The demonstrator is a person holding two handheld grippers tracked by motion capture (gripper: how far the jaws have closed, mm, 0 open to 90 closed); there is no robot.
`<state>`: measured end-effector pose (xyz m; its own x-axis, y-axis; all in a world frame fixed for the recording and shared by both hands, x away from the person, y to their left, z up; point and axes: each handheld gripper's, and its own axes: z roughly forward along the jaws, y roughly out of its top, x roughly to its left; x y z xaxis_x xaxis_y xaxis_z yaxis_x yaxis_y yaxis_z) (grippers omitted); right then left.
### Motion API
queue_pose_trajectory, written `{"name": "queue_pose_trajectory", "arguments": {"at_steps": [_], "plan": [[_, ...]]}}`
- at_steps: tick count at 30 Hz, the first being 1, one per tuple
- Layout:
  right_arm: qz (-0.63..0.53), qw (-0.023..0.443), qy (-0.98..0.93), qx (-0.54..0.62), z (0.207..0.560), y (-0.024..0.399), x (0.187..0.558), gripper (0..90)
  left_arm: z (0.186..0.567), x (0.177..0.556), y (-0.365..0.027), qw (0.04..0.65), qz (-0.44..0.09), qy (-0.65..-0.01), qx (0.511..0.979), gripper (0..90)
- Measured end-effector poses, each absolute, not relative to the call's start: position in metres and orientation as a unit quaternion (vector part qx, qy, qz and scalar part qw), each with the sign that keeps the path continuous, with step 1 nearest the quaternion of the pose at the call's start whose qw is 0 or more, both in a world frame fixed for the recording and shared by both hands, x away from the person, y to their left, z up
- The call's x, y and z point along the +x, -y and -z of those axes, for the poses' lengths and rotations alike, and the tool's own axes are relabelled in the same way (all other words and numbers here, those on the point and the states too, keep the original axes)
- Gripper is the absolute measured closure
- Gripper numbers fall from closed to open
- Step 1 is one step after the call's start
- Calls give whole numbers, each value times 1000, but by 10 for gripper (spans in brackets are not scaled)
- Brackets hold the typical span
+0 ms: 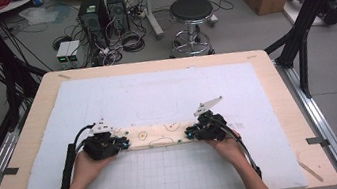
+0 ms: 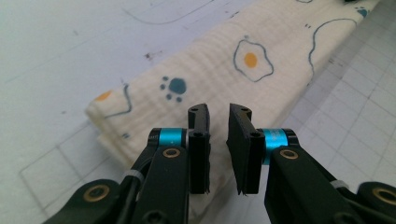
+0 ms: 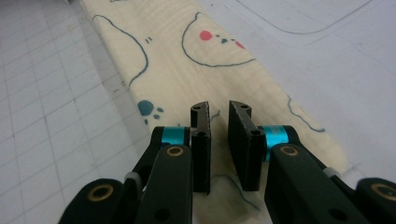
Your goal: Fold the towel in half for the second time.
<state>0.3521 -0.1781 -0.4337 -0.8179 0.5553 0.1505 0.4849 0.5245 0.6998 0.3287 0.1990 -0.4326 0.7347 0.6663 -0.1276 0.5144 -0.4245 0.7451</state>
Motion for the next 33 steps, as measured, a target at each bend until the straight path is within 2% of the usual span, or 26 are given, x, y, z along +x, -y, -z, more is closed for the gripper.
{"name": "queue_pose_trajectory", "arguments": {"at_steps": [11, 20, 26, 33], "plan": [[-388, 61, -870, 298, 436, 190, 349, 710, 434, 321, -211, 415, -100, -349, 834, 682], [-394, 62, -866, 301, 438, 193, 348, 672, 438, 319, -213, 423, -106, -349, 830, 668], [-425, 60, -847, 313, 434, 195, 346, 590, 438, 317, -215, 430, -118, -348, 825, 663], [-459, 64, -824, 327, 425, 202, 339, 467, 427, 308, -223, 456, -129, -356, 805, 593]]}}
